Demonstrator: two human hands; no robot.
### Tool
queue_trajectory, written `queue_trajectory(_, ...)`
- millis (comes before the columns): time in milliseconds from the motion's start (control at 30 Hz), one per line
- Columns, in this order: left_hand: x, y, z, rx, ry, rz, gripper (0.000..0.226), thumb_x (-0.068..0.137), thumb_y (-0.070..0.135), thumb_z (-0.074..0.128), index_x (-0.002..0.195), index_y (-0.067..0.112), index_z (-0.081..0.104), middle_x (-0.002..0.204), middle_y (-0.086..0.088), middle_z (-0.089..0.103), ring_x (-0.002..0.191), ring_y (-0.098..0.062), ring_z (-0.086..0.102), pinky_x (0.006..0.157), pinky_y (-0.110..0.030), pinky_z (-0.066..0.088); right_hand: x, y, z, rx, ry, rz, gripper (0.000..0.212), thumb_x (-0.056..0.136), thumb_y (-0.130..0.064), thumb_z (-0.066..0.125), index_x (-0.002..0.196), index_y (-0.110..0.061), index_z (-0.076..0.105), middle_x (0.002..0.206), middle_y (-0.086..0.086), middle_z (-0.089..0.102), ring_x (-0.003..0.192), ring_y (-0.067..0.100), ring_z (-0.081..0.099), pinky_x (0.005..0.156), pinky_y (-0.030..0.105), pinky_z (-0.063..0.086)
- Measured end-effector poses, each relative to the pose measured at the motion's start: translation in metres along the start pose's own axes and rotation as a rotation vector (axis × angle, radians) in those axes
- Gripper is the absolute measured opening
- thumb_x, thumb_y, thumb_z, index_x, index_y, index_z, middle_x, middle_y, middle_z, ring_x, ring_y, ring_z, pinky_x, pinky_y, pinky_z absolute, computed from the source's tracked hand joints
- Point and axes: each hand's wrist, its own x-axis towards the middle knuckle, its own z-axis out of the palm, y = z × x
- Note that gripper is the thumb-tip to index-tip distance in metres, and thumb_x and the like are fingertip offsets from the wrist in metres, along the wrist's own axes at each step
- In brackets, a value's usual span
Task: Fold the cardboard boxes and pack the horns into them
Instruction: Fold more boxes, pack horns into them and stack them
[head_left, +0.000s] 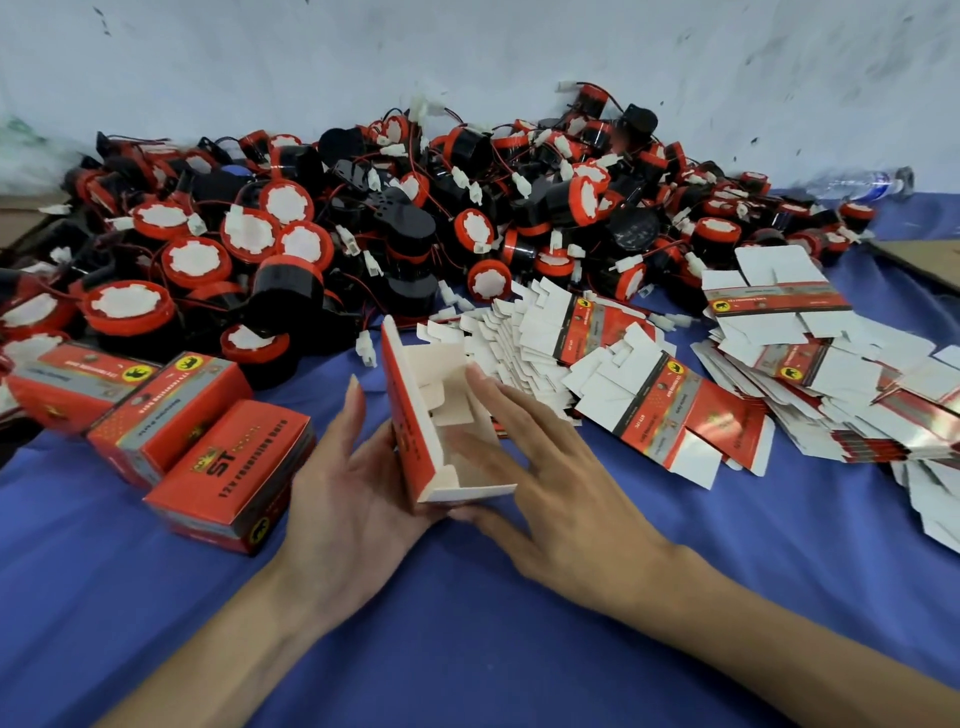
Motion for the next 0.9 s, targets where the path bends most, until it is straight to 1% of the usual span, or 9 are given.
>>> queue_trajectory(67,0.001,-0.001,-0.003,-0.008,0.02,0.008,0.06,0.088,0.06,0.044,0.126,0.018,0.064,0.133,-0.009,0.06,0.117,-0.026,0.06,0.094,-0.042,0.049,0.0,-0.003,0.0,0.013,0.019,-0.031,0.035,0.091,-0.03,0.063,0.12,-0.01,0.065,0.152,0.015,0.032,0.139,0.029,0.037,0.106,0.042,0.041)
queue_trajectory(167,0.001,-0.002,-0.005,-0.022,0.025,0.03,0.055,0.096,0.046,0.026,0.113,0.021,0.072,0.114,-0.003,0.07,0.101,-0.02,0.067,0.083,-0.038,0.054,0.0,-0.005,0.001,-0.012,0.046,-0.063,0.026,0.09,-0.022,0.068,0.111,-0.008,0.068,0.149,0.019,0.034,0.137,0.031,0.039,0.102,0.043,0.044)
queue_trajectory(367,0.005,-0.008,0.0,0.115,0.114,0.102,0.061,0.105,0.012,0.02,0.093,0.021,0.079,0.097,-0.002,0.075,0.086,-0.016,0.072,0.066,-0.028,0.058,-0.002,-0.001,0.0,-0.126,0.089,-0.075,0.027,0.09,-0.015,0.054,0.111,-0.006,0.068,0.148,0.02,0.031,0.136,0.03,0.034,0.099,0.042,0.045)
queue_trajectory(433,0.003,-0.01,0.002,0.231,0.112,0.104,0.049,0.103,-0.001,0.025,0.096,0.006,0.073,0.081,0.012,0.075,0.073,-0.001,0.07,0.06,-0.015,0.054,-0.002,0.0,0.0,-0.144,0.105,-0.076,0.028,0.085,-0.006,0.059,0.112,-0.005,0.069,0.148,0.021,0.032,0.136,0.031,0.034,0.099,0.043,0.044)
queue_trajectory(500,-0.002,-0.008,-0.001,0.151,0.193,0.096,0.034,0.096,-0.017,0.034,0.098,0.005,0.06,0.062,0.028,0.066,0.06,0.014,0.063,0.052,-0.002,0.045,-0.002,0.0,0.0,-0.149,0.112,-0.074,0.031,0.081,-0.002,0.063,0.111,-0.006,0.069,0.147,0.021,0.032,0.136,0.031,0.034,0.098,0.042,0.044)
queue_trajectory(600,0.003,-0.009,-0.005,0.251,0.102,0.067,0.053,0.103,0.001,0.023,0.089,0.009,0.073,0.083,0.007,0.075,0.074,-0.003,0.07,0.062,-0.016,0.054,-0.001,-0.003,-0.002,-0.138,0.112,-0.072,0.031,0.082,-0.002,0.056,0.11,-0.006,0.069,0.147,0.022,0.033,0.136,0.031,0.034,0.097,0.042,0.043)
queue_trajectory(667,0.005,-0.007,-0.009,0.166,0.032,0.021,0.065,0.105,0.013,0.013,0.095,0.016,0.077,0.098,-0.006,0.074,0.089,-0.018,0.071,0.071,-0.027,0.057,-0.001,-0.004,-0.003,-0.141,0.099,-0.064,0.032,0.082,-0.003,0.053,0.109,-0.005,0.07,0.147,0.023,0.035,0.136,0.032,0.034,0.097,0.044,0.045)
queue_trajectory(767,0.006,-0.005,-0.012,0.117,-0.007,-0.003,0.069,0.106,0.017,0.007,0.104,0.017,0.075,0.108,-0.008,0.072,0.101,-0.02,0.068,0.079,-0.029,0.055,-0.002,-0.004,-0.003,-0.145,0.067,-0.046,0.034,0.077,-0.003,0.066,0.111,-0.005,0.069,0.146,0.025,0.037,0.135,0.034,0.036,0.094,0.049,0.047)
queue_trajectory(900,0.006,-0.006,-0.015,0.075,-0.038,-0.007,0.067,0.105,0.018,0.006,0.108,0.015,0.073,0.111,-0.009,0.071,0.104,-0.021,0.067,0.082,-0.03,0.055,-0.002,-0.004,-0.004,-0.135,0.055,-0.041,0.035,0.078,-0.003,0.066,0.113,-0.005,0.069,0.146,0.026,0.036,0.135,0.034,0.034,0.095,0.049,0.046)
